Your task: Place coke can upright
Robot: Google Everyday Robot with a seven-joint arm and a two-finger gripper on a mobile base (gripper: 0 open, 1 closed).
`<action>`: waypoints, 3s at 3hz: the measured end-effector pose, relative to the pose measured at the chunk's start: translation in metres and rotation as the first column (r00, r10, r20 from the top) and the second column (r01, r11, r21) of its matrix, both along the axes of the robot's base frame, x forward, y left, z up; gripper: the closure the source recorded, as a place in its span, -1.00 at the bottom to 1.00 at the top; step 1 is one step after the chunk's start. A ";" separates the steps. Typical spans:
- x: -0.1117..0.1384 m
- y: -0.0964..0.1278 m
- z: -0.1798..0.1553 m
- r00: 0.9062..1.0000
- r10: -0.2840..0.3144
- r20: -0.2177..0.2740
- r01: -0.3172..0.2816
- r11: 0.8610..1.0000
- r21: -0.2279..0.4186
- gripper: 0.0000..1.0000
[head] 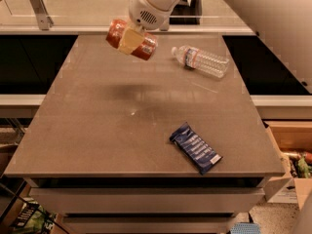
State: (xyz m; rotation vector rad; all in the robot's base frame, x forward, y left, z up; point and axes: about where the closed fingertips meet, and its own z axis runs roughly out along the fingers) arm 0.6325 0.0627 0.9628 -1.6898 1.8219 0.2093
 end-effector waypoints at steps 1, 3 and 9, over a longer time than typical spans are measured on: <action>0.000 0.000 0.000 1.000 0.000 0.000 0.000 1.000 0.000 1.00; 0.002 0.001 0.005 0.997 0.073 0.019 -0.075 0.988 0.132 1.00; 0.006 0.006 -0.035 0.994 0.109 -0.029 -0.069 0.792 0.606 1.00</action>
Offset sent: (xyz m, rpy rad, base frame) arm -0.0005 -0.0025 0.0038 0.0758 -0.0018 0.0463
